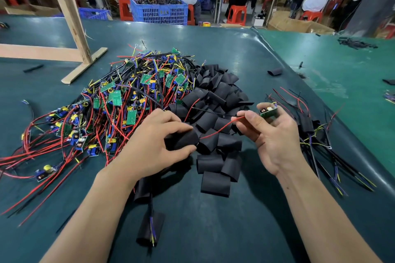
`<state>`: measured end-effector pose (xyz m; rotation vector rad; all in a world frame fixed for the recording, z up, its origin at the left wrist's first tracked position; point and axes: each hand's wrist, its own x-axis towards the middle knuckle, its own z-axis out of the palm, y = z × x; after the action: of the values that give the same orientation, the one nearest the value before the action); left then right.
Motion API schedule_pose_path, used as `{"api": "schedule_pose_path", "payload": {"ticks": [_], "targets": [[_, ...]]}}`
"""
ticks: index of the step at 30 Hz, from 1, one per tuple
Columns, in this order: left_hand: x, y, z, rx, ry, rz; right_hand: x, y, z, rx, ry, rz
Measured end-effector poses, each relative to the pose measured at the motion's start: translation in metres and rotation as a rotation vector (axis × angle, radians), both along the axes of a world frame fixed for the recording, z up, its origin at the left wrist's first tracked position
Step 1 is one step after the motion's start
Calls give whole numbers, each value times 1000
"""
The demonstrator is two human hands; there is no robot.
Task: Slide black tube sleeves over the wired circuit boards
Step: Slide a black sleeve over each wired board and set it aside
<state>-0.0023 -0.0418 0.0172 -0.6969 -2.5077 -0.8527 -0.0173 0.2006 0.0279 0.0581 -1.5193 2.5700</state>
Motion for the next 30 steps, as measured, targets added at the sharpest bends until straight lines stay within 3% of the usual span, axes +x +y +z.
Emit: {"api": "schedule_pose_path", "payload": {"ticks": [4, 9, 13, 16, 25, 30], "targets": [[2, 7, 2, 39, 48, -16, 0, 0, -1, -23, 33, -1], [3, 7, 2, 186, -50, 18, -1, 1, -1, -22, 61, -7], [6, 10, 0, 168, -63, 29, -1, -2, -1, -19, 68, 8], [6, 10, 2, 291, -93, 10, 0, -3, -1, -30, 60, 39], [1, 14, 0, 55, -40, 17, 7, -17, 2, 11, 110, 70], [-1, 20, -5, -58, 116, -27, 7, -20, -2, 25, 98, 106]]}}
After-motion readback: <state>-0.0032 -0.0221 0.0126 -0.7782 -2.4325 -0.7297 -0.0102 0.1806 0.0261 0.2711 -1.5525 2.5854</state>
